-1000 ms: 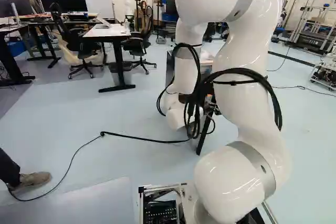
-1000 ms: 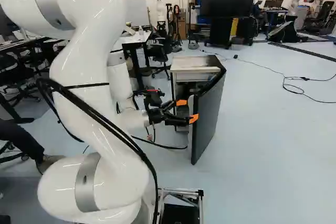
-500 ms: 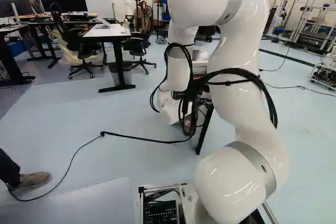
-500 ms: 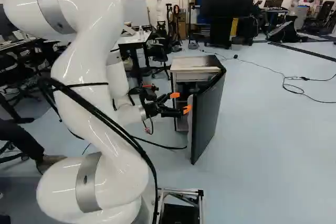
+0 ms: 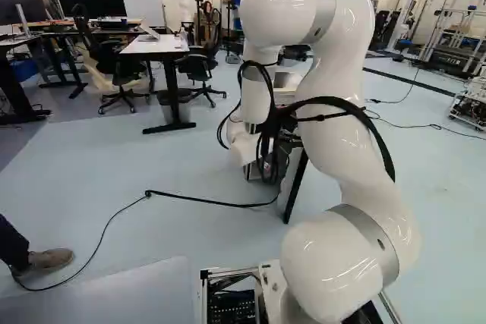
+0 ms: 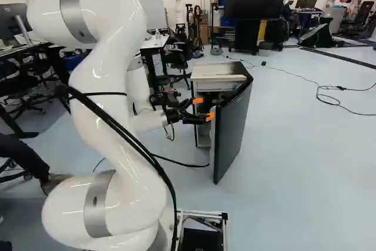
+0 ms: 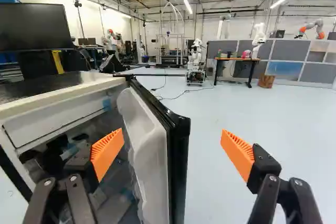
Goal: Open the fridge door
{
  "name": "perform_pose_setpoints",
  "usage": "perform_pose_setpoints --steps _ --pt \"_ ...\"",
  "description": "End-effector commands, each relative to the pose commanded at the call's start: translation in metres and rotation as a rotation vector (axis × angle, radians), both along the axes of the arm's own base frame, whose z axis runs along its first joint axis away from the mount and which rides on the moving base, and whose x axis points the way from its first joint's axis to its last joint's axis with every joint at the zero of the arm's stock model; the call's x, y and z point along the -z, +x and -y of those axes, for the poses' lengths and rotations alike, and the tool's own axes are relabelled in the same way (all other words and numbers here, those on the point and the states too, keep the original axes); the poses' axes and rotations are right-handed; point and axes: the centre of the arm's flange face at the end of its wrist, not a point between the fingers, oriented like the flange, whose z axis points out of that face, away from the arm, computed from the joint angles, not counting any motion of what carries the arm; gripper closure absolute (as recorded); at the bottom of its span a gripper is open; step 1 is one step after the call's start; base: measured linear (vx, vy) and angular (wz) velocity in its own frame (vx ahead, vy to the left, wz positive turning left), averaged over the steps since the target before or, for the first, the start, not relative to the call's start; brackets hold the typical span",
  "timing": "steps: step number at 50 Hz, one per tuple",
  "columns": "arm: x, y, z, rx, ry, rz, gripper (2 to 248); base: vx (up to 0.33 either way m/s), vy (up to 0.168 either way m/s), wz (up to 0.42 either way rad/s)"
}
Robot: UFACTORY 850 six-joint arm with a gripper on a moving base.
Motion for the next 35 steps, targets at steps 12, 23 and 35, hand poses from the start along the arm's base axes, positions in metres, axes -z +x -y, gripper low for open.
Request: perform_pose_setpoints --steps 12,23,35 --pt "0.004 0.025 0.018 0.054 0.033 0.021 3 0.0 0.0 0.0" --pt "0.008 0.041 0.037 0.119 0.065 0.034 3 0.0 0.0 0.0" --pt "0.011 0.05 0.06 0.204 0.096 0.045 3 0.0 0.0 0.0"
